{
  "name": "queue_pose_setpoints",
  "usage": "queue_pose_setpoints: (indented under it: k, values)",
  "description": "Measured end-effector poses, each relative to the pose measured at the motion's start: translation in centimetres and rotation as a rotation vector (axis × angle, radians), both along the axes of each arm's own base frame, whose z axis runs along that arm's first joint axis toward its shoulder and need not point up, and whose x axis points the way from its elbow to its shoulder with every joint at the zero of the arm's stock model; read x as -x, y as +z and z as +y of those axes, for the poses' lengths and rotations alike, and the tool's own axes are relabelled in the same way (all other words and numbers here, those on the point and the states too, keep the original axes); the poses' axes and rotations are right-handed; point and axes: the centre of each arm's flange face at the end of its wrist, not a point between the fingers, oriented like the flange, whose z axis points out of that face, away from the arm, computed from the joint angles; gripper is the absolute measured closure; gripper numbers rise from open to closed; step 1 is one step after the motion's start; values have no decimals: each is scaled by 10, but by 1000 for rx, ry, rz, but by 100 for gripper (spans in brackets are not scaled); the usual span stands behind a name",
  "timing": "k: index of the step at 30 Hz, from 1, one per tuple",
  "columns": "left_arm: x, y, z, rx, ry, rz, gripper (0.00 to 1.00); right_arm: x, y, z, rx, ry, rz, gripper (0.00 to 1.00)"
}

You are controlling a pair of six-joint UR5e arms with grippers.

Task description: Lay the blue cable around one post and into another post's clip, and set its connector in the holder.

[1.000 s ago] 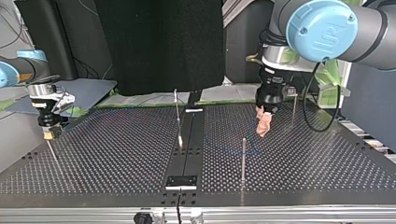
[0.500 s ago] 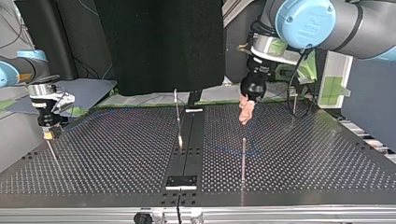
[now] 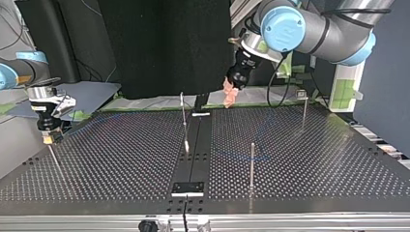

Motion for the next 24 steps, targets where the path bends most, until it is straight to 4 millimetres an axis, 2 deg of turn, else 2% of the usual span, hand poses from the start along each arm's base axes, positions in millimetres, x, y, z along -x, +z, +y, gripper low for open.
queue_pose_setpoints:
  k: [6,14,24]
  values:
    - [5,-43,-10,15,-25,68,0,0,0,0,1,0,0,21]
    - [10,-93,-3,-20,37,112,0,-1,0,0,-2,1,4,21]
    - [25,-126,12,-95,104,85,0,-3,-1,1,-2,4,6,21]
